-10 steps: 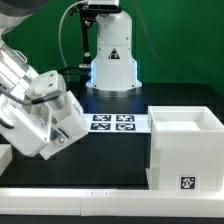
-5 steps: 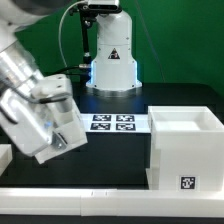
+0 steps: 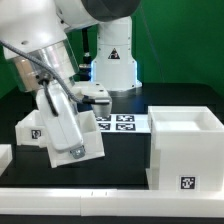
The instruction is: Assemble drawer
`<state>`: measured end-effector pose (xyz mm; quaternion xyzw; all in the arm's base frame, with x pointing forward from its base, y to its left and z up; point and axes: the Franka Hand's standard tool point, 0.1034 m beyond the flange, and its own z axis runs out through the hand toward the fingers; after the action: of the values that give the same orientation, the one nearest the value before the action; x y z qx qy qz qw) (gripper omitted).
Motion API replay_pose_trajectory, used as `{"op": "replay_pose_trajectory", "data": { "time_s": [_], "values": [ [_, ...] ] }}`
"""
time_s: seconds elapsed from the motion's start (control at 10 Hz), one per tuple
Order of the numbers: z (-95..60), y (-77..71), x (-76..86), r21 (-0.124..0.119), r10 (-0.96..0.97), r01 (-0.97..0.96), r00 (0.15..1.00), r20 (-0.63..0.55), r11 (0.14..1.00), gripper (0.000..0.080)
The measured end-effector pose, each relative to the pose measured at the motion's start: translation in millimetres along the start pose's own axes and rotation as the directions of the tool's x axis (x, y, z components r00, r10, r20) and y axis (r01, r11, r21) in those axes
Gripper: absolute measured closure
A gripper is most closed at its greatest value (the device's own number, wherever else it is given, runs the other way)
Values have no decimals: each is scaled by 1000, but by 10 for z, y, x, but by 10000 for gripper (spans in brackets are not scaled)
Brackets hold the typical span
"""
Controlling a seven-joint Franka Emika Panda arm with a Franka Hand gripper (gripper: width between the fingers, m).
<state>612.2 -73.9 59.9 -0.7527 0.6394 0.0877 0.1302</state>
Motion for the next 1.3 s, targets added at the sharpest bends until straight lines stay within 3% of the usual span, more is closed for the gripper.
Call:
{"op": "replay_pose_trajectory", "data": {
  "time_s": [0.1, 0.3, 0.6, 0.9, 1.1, 1.2, 1.3],
  "values": [
    [3, 13, 37, -3, 28, -28, 1000, 1, 1000, 766],
    [65, 23, 292, -6, 209, -209, 978, -8, 978, 766],
    [219, 112, 562, -22, 188, -189, 981, -41, 982, 766],
    [275, 115, 610, -28, 164, -166, 985, -45, 986, 766],
    [277, 116, 610, -29, 146, -148, 988, -44, 989, 420],
    [271, 113, 605, -30, 125, -126, 991, -42, 992, 420],
    [202, 102, 543, -40, 116, -116, 993, -24, 992, 281]
  ]
}}
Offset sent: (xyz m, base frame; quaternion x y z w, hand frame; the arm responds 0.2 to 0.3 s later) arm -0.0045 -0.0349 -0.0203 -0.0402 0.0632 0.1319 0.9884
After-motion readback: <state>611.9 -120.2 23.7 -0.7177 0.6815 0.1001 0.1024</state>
